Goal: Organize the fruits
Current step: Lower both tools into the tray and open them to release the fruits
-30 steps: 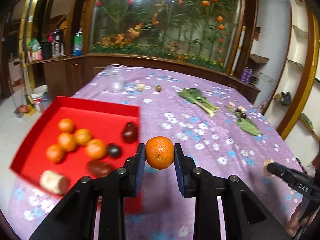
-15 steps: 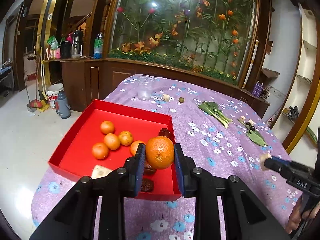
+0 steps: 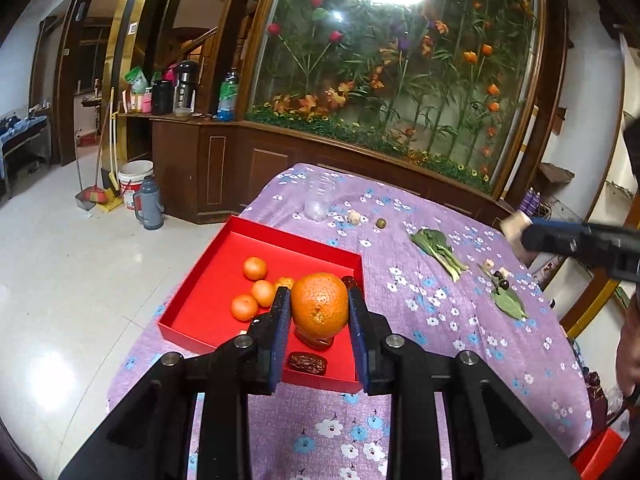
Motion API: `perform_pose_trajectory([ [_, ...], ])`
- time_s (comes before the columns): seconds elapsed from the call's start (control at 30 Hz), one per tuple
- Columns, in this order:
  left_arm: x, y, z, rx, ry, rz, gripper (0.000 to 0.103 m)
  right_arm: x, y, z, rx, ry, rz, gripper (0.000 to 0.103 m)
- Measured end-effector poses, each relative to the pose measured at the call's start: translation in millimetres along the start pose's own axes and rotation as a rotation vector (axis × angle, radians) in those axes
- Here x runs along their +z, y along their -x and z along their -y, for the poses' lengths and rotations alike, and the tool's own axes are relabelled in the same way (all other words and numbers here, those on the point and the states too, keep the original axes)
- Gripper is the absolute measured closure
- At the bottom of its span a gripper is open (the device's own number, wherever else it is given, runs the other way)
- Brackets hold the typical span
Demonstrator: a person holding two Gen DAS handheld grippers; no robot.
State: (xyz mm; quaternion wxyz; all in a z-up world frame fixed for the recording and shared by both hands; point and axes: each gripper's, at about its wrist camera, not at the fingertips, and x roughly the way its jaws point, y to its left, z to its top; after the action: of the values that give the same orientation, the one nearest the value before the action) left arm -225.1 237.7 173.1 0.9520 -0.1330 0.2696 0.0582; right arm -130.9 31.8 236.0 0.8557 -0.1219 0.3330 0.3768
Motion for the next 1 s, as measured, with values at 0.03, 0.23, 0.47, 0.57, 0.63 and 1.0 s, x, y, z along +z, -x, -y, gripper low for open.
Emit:
perform_pose_trajectory([
  [0.03,1.2,2.0,-0.3,0.009,-0.003,0.002,0.076,9.7,-1.5,-5.7,0.019,0.021,-0.013,0.069],
  [0.23,2.8,-5.2,-20.7,-0.011,0.054,0.044,0.076,-2.0,-39.0,-31.4,0.156,0.029,0.036,0.069],
  [0.47,0.0,-45.4,-37.3,-0.001,0.056,-0.009,0.076,-49.3,-94.4,-35.9,0.186,-0.062,0.038,0.069],
  [0.57,-5.2,-67.4,-47.2,0.013,0.07,-0.038,0.076,-48.5,-109.5,-25.4,0.174,-0.126,0.027,0.069],
  [0.63,-10.5,-84.1,-54.3,0.037,0.061,-0.068,0.076,-43.6,-119.7,-15.0,0.151,-0.162,0.019,0.069],
  [1.0,-24.0,-146.0,-58.6,0.022,0.048,-0.201,0.076,-18.8,-202.3,3.8,0.111,-0.227,-0.071,0.069],
])
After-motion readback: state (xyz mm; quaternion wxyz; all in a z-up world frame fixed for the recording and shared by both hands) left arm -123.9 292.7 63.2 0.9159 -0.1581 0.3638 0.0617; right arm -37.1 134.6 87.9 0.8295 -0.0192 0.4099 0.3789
